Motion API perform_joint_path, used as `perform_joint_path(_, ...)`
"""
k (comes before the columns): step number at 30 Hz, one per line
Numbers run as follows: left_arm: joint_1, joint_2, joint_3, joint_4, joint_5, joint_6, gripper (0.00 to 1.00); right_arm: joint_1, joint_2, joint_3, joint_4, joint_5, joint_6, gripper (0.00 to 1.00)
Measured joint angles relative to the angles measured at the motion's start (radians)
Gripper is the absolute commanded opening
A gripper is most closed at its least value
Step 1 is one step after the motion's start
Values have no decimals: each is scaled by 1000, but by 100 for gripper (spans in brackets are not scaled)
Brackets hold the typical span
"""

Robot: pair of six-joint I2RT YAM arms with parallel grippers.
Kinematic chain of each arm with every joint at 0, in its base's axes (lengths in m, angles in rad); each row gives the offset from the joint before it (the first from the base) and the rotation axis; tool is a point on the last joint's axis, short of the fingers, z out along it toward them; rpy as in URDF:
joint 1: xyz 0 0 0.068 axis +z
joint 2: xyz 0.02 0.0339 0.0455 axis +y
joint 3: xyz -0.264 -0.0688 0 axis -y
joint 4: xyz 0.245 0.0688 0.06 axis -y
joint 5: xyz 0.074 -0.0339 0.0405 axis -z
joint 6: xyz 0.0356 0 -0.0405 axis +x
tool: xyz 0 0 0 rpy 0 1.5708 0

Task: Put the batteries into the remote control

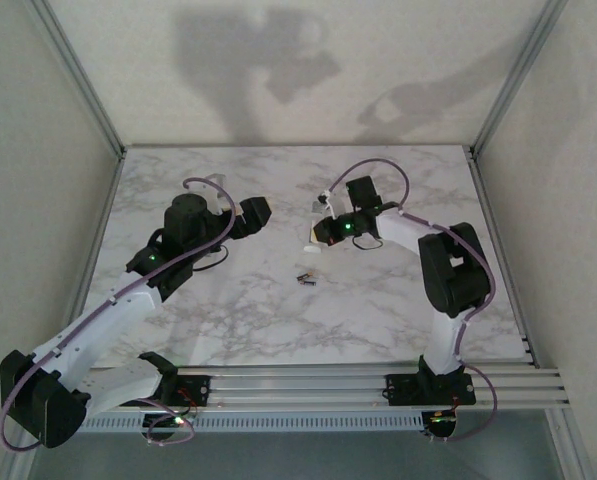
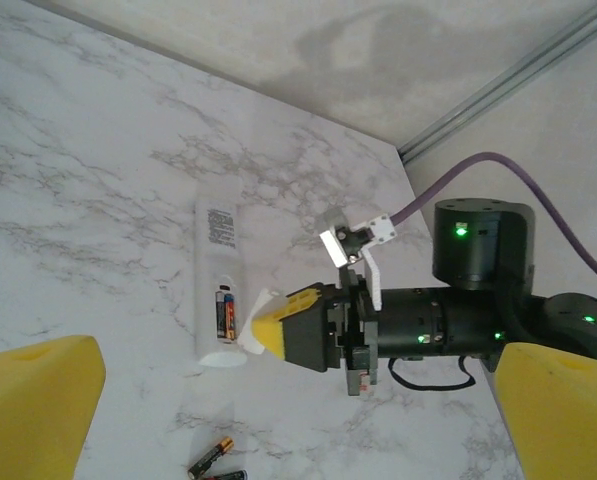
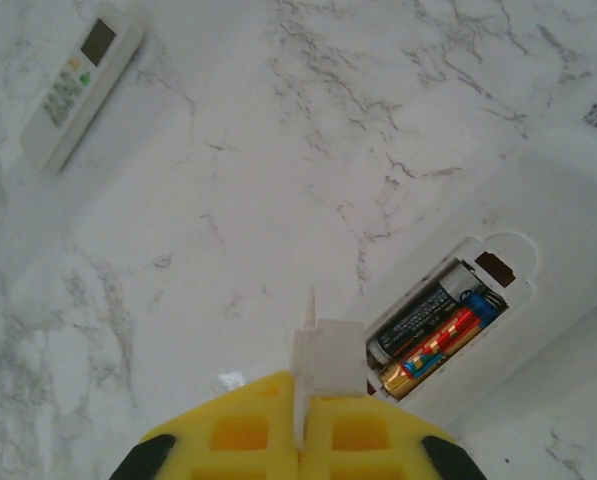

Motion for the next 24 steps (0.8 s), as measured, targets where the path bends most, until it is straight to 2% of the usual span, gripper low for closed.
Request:
perform_joint_path(5, 0, 0, -1, 0, 0, 0, 99, -6, 57, 14, 14, -10, -3, 0)
perform_joint_path(24, 1, 0, -8, 10, 3, 0, 100, -24, 104, 33, 68, -58, 5, 0)
